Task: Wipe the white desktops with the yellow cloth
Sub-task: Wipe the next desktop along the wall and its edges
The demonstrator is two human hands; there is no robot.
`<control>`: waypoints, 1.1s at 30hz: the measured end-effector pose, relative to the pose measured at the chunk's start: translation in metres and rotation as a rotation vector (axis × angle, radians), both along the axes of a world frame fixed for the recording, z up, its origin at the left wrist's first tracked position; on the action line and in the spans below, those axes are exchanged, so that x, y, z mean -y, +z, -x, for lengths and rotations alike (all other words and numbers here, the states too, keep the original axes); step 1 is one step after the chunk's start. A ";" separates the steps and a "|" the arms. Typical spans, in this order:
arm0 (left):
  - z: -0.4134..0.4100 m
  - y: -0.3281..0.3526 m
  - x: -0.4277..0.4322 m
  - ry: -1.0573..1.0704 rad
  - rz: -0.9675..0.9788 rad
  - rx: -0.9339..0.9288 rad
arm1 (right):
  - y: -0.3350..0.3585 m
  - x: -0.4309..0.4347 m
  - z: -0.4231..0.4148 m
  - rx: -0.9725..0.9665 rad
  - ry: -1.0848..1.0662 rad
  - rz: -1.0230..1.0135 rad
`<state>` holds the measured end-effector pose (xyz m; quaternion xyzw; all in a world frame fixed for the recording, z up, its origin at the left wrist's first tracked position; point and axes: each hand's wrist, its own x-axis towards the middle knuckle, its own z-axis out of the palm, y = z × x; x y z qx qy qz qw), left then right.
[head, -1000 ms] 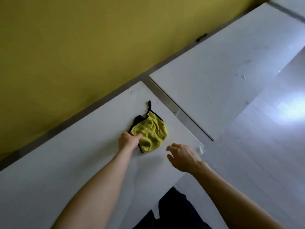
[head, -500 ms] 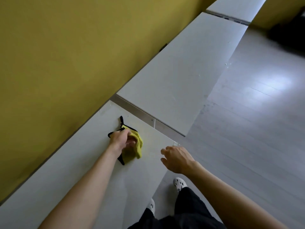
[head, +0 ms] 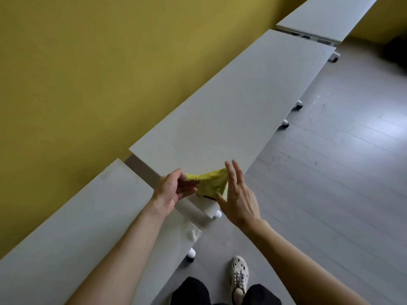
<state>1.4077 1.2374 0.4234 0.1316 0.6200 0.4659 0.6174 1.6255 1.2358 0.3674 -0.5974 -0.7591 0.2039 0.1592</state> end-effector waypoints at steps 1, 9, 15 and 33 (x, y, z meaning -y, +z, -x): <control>-0.007 0.002 -0.006 0.006 -0.003 -0.004 | 0.000 -0.015 -0.012 -0.001 0.045 0.019; -0.017 0.006 -0.050 0.035 0.097 -0.045 | 0.017 -0.093 -0.040 0.023 0.295 0.216; -0.012 0.002 -0.110 0.036 0.130 -0.019 | 0.012 -0.152 -0.031 0.012 0.236 0.370; 0.050 0.041 -0.186 -0.069 -0.434 -0.674 | 0.020 -0.215 0.010 0.013 0.229 0.288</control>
